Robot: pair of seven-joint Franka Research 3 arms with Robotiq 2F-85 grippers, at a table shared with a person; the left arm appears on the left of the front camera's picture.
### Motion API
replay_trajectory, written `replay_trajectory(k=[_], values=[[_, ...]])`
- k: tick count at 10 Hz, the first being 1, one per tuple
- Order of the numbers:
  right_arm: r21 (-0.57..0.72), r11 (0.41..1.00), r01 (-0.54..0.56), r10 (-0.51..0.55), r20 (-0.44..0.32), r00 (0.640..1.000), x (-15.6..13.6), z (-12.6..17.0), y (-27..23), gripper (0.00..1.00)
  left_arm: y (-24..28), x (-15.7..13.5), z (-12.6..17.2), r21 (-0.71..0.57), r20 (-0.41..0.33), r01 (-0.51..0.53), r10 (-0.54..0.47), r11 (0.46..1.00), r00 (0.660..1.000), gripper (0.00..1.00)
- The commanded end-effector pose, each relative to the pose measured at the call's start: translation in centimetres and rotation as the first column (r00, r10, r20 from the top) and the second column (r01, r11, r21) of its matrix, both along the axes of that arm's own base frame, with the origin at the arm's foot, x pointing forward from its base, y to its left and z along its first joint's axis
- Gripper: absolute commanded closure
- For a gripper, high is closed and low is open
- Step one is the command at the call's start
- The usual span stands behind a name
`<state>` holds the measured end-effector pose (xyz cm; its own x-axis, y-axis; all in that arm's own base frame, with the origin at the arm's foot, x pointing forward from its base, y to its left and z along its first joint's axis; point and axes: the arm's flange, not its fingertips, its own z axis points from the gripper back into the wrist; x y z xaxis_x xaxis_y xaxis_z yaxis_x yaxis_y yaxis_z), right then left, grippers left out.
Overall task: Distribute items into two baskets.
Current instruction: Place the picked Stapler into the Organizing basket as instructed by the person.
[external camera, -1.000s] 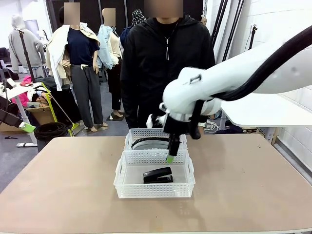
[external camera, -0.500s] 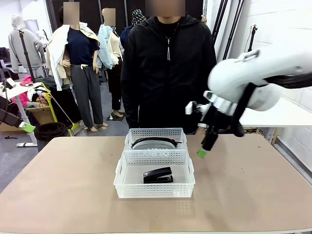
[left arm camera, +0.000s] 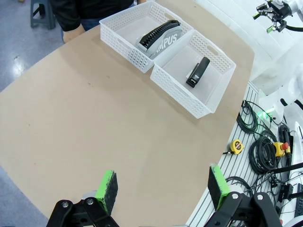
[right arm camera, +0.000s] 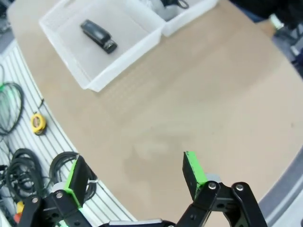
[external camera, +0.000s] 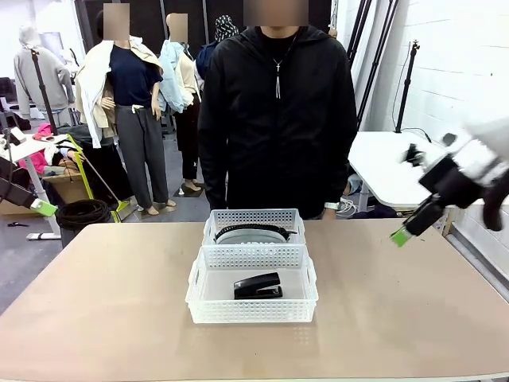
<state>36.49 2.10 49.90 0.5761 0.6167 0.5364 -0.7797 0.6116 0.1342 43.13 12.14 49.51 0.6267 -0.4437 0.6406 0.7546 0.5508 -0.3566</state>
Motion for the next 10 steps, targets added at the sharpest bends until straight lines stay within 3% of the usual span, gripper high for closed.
replay_trajectory(k=[1, 4, 6, 7, 10], values=[[0.036, 0.999, 0.016, -0.016, 0.024, 1.000, 0.4, 0.8, -1.7, 0.00, 0.0, 0.0, 0.1, -0.016, 0.006, 0.003, -0.003, 1.000, 1.000, 0.00], [0.145, 0.989, 0.035, -0.040, 0.031, 0.999, 1.0, 1.0, -4.4, 0.00, 0.0, 0.0, 0.1, -0.016, 0.006, 0.003, -0.003, 1.000, 1.000, 0.00], [0.177, 0.982, -0.062, 0.054, 0.045, 0.997, 1.3, 0.3, -4.1, 0.00, 0.0, 0.0, 0.1, -0.016, 0.006, 0.003, -0.003, 1.000, 1.000, 0.00], [0.114, 0.992, 0.057, -0.061, 0.032, 0.998, 0.3, 1.3, -4.5, 0.00, 0.0, 0.0, 0.1, -0.016, 0.006, 0.003, -0.003, 1.000, 1.000, 0.00], [0.114, 0.992, 0.057, -0.061, 0.032, 0.998, 0.3, 1.3, -4.5, 0.00, 0.0, 0.0, 0.1, -0.016, 0.006, 0.003, -0.003, 1.000, 1.000, 0.00]])
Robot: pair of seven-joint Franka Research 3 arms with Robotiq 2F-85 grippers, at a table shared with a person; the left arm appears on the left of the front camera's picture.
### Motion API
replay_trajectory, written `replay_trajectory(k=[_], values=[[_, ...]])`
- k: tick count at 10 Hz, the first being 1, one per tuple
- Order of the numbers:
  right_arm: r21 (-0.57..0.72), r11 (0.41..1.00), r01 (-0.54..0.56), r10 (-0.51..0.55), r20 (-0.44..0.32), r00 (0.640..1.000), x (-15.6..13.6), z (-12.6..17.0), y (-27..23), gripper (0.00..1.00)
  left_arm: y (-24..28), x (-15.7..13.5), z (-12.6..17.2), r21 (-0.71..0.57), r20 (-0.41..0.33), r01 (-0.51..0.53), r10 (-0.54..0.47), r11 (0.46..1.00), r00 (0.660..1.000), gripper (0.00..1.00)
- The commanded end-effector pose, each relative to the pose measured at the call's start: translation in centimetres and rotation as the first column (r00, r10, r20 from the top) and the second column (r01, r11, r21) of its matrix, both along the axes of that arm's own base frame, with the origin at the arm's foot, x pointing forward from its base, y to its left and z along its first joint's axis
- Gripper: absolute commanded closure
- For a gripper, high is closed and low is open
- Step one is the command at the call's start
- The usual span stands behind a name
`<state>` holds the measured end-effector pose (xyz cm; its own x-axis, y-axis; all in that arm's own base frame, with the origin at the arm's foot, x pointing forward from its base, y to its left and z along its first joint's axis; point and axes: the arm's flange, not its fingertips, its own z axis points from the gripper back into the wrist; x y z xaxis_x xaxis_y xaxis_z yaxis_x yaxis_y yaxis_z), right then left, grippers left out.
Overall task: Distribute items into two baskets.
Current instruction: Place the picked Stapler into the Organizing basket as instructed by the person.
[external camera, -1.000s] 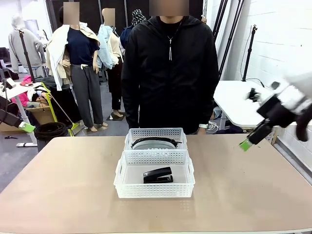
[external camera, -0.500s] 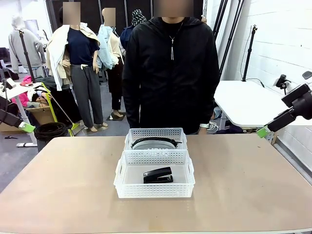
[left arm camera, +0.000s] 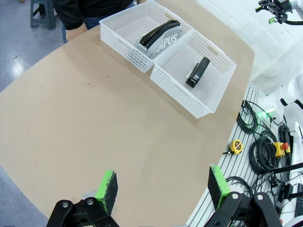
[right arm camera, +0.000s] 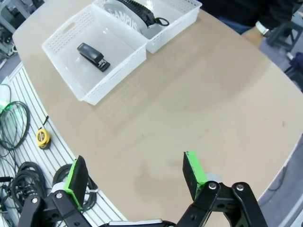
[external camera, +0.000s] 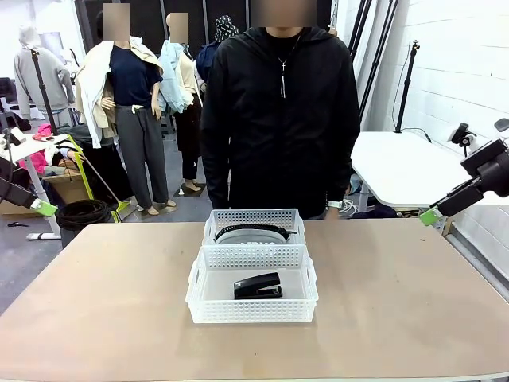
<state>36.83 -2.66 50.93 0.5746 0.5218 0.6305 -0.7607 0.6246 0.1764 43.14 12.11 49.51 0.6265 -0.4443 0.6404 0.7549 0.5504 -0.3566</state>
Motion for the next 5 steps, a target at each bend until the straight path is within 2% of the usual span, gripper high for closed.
replay_trajectory(k=[1, 5], values=[[-0.008, 1.000, 0.017, -0.017, -0.008, 1.000, 0.00, 0.23, 0.29, 0.00, 0.05, -0.06, 0.10, -0.016, 0.006, 0.003, -0.003, 1.000, 1.000, 0.00], [-0.008, 1.000, 0.017, -0.017, -0.008, 1.000, 0.00, 0.23, 0.29, 0.00, 0.05, -0.06, 0.10, -0.016, 0.006, 0.003, -0.003, 1.000, 1.000, 0.00]])
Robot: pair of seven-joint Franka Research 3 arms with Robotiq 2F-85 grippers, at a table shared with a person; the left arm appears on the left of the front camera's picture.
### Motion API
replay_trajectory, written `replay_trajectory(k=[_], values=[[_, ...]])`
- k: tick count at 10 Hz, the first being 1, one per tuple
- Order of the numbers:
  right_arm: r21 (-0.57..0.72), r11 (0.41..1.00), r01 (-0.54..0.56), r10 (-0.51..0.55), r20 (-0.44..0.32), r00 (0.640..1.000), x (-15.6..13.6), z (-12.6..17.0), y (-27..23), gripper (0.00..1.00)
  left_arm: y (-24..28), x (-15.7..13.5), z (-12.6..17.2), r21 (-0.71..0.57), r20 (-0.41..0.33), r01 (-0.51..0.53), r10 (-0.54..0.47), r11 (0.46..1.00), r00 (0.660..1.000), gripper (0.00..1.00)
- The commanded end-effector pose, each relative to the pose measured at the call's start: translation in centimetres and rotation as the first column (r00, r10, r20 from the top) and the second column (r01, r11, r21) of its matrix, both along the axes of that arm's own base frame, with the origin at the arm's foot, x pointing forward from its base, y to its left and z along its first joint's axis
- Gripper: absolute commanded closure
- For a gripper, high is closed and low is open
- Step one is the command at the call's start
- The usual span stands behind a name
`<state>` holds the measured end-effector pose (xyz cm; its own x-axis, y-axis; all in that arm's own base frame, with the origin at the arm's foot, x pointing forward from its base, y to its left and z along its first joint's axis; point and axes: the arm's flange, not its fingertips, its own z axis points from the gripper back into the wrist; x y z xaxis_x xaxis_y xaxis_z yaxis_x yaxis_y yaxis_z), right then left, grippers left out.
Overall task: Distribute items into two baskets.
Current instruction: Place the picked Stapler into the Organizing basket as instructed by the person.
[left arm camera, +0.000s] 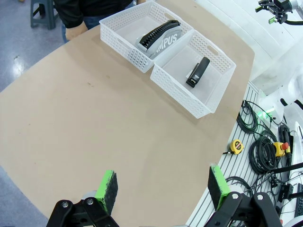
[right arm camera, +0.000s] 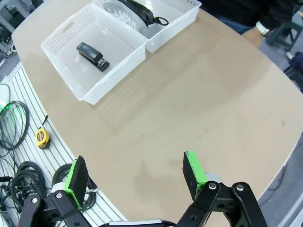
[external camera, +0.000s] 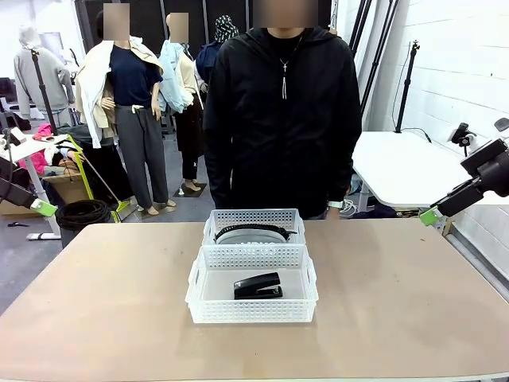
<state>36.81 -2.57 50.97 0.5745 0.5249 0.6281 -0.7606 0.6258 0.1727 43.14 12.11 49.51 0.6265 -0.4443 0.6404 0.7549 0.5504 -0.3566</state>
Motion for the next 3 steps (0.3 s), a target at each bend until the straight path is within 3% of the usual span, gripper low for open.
replay_trajectory(k=[1, 3], values=[[-0.003, 1.000, 0.017, -0.017, -0.009, 1.000, 0.01, 0.18, 0.20, 0.00, 0.05, -0.06, 0.10, -0.016, 0.006, 0.003, -0.003, 1.000, 1.000, 0.00], [-0.003, 1.000, 0.017, -0.017, -0.009, 1.000, 0.01, 0.18, 0.20, 0.00, 0.05, -0.06, 0.10, -0.016, 0.006, 0.003, -0.003, 1.000, 1.000, 0.00]])
